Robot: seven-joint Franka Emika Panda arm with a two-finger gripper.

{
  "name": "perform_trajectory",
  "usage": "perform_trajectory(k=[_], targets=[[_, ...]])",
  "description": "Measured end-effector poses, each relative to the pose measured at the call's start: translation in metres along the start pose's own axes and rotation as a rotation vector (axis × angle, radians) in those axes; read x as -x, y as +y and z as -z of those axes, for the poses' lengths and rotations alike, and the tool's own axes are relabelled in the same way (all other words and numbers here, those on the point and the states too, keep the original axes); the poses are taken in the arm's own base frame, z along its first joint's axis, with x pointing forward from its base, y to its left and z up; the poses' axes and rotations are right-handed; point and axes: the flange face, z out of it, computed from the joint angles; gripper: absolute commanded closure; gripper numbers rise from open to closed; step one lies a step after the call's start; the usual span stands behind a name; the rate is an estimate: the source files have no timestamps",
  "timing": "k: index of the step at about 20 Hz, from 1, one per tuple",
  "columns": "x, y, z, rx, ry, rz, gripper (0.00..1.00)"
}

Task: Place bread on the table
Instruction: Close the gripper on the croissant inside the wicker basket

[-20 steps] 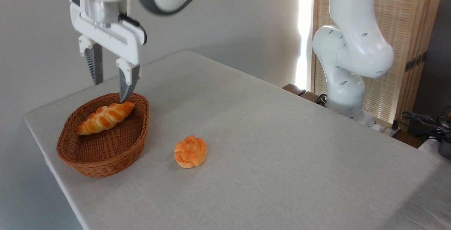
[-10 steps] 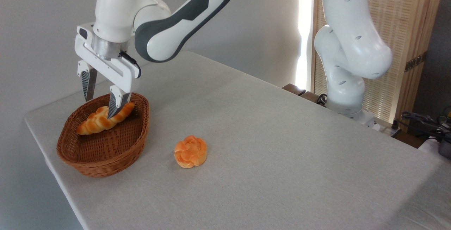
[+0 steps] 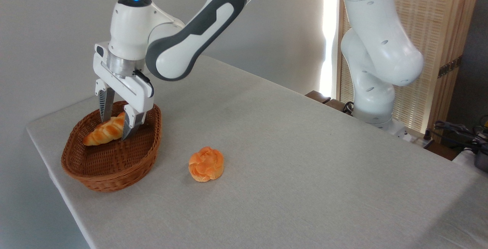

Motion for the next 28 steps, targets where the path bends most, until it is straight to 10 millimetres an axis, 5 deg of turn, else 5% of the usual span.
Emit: perform_trajectory(k=[12,20,28], targets=[[0.0026,-0.0007,-0.0047,0.003,0.03,0.051,0.13],[0.0007,-0.0027,-0.0067,0.005,0.062,0.084,0.6],[0.0028,-0.0032,-0.0119,0.007,0.054,0.081,0.79]])
